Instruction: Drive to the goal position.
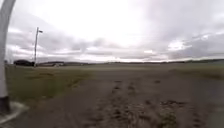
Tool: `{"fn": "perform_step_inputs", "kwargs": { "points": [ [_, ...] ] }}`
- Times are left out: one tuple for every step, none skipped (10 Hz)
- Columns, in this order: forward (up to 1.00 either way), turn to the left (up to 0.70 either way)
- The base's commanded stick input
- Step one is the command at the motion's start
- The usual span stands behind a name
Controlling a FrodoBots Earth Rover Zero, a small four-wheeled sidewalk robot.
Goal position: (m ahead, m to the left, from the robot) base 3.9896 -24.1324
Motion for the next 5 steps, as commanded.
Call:
{"fn": "perform_step_inputs", "kwargs": {
  "points": [
    [1.00, 0.00],
    [1.00, 0.00],
    [1.00, 0.00],
    [1.00, 0.00],
    [1.00, 0.00]
  ]
}}
